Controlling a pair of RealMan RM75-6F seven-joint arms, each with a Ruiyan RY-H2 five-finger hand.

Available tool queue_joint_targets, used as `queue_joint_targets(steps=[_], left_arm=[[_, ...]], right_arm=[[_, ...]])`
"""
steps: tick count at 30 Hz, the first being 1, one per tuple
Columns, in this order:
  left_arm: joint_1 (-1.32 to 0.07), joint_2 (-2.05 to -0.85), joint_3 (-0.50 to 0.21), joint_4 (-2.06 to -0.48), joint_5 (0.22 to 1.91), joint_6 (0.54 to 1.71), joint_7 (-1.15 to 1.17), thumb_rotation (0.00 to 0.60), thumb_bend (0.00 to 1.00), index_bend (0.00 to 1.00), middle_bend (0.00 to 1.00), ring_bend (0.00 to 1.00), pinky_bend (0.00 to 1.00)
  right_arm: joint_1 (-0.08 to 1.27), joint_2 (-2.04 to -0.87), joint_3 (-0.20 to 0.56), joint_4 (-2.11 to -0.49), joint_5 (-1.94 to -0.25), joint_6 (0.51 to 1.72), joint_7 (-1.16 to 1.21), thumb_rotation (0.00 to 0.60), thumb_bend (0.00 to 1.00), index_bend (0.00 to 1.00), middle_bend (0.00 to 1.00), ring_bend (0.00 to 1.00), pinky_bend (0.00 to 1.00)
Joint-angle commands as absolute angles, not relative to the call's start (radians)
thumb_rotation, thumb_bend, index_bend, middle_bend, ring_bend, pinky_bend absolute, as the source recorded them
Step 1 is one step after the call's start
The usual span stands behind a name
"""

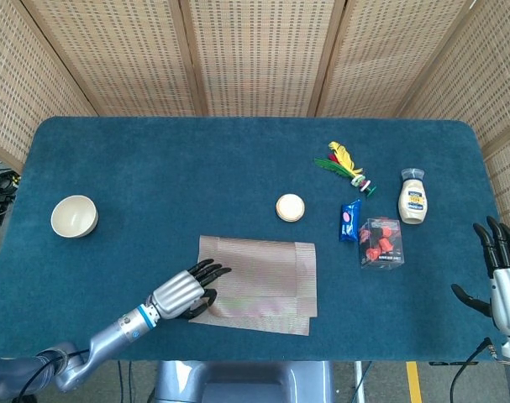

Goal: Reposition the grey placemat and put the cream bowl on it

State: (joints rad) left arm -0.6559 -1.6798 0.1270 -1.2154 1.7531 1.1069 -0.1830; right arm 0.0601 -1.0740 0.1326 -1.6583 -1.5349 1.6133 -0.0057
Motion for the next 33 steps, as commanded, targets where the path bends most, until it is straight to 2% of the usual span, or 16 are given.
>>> queue_joint_targets(steps=[1,5,9,14,20,25,29,33], left_arm=[[-0.690,-1.651,0.014,-1.295,1.635,1.057,-0.235,0.600,0.57,0.82,0.00,0.00,0.00],[-0.749,-1.629,-0.145,-1.343,1.457,0.960,-0.252,0.600,0.58,0.82,0.00,0.00,0.00],[-0.810,-1.643,-0.285,-1.294,1.276,0.883,-0.191,0.600,0.58,0.83,0.00,0.00,0.00],[-0.873,-1.703,-0.394,-1.150,1.082,0.859,-0.063,0.600,0.58,0.84,0.00,0.00,0.00],[-0.921,-1.776,-0.440,-0.952,0.909,0.861,0.099,0.600,0.58,0.84,0.00,0.00,0.00],[-0.929,-1.818,-0.429,-0.815,0.797,0.850,0.261,0.600,0.58,0.85,0.00,0.00,0.00],[-0.897,-1.798,-0.398,-0.801,0.764,0.849,0.347,0.600,0.58,0.85,0.00,0.00,0.00],[-0.819,-1.719,-0.355,-0.904,0.776,0.883,0.369,0.600,0.58,0.85,0.00,0.00,0.00]], right_arm=[[0.060,-1.075,0.132,-1.659,-1.537,1.614,-0.008,0.600,0.00,0.08,0.00,0.00,0.00],[0.061,-1.077,0.131,-1.659,-1.539,1.614,-0.013,0.600,0.00,0.09,0.00,0.00,0.00],[0.062,-1.078,0.130,-1.659,-1.540,1.613,-0.016,0.600,0.00,0.09,0.00,0.00,0.00],[0.060,-1.077,0.132,-1.658,-1.536,1.615,-0.016,0.600,0.00,0.09,0.00,0.00,0.00],[0.063,-1.080,0.133,-1.657,-1.532,1.609,-0.023,0.600,0.00,0.09,0.00,0.00,0.00],[0.065,-1.083,0.134,-1.657,-1.529,1.605,-0.029,0.600,0.00,0.09,0.00,0.00,0.00],[0.063,-1.081,0.135,-1.658,-1.529,1.609,-0.025,0.600,0.00,0.09,0.00,0.00,0.00],[0.062,-1.078,0.134,-1.659,-1.531,1.612,-0.019,0.600,0.00,0.09,0.00,0.00,0.00]])
